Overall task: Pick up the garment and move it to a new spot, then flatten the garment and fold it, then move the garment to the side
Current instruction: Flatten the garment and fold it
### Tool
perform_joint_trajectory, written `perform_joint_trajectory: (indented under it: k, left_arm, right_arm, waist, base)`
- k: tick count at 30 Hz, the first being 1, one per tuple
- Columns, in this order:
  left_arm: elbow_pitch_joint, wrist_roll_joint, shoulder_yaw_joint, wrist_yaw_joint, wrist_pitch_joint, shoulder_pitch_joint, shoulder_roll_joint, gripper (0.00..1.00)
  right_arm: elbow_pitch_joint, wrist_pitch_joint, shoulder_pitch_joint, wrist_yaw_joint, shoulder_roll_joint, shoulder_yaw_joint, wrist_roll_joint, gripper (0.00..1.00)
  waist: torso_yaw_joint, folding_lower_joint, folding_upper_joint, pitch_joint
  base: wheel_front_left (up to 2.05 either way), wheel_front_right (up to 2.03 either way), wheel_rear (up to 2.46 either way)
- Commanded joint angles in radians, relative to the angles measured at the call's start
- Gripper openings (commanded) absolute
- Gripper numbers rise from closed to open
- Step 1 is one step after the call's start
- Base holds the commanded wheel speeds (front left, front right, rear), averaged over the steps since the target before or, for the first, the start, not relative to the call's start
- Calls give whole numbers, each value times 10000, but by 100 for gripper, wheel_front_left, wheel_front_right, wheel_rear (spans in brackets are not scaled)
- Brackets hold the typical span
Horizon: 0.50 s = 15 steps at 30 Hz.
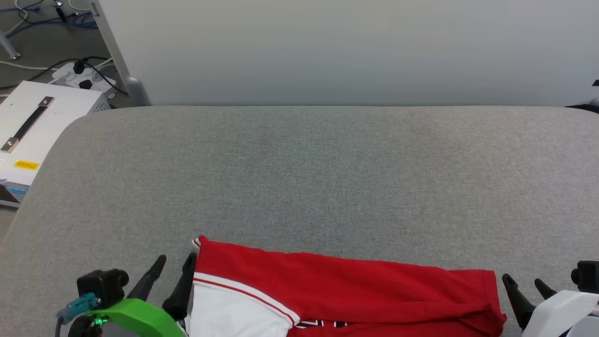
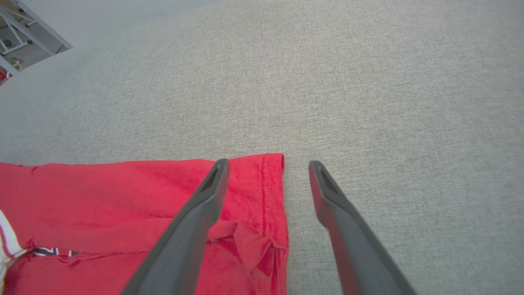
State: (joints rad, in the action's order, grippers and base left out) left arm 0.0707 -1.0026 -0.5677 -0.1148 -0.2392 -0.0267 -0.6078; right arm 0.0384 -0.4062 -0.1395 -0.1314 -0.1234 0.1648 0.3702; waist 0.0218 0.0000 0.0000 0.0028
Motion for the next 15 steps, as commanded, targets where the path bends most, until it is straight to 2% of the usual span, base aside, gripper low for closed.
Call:
perform_joint_trajectory:
  k: [1,5,8,11,15]
  left_arm:
    - [-151,352,172,-220,-122,-240,145,100]
    - [-553,1383,707,-708,-213,-385,571,100]
    - [-922,2357,1323,-914,-220,-406,966,100]
    - [-1139,3144,1739,-898,-222,-348,1309,100]
    - [-1326,3984,2133,-658,-223,-296,1756,100]
  right_arm:
    - [81,-201,-2,7,-145,123,-74,100]
    - [183,-916,114,7,-441,224,-124,100]
    - [172,-1354,205,7,-645,98,-146,100]
    - [28,-1594,291,7,-730,-67,-141,100]
    - [-360,-1758,388,7,-700,-345,-101,100]
  waist:
    - [4,0,0,63]
    - [43,0,0,229]
    - [109,0,0,398]
    - [180,0,0,584]
    - [303,0,0,856]
  base:
    - [0,0,0]
    - [0,0,0]
    - [0,0,0]
    - [0,0,0]
    - [0,0,0]
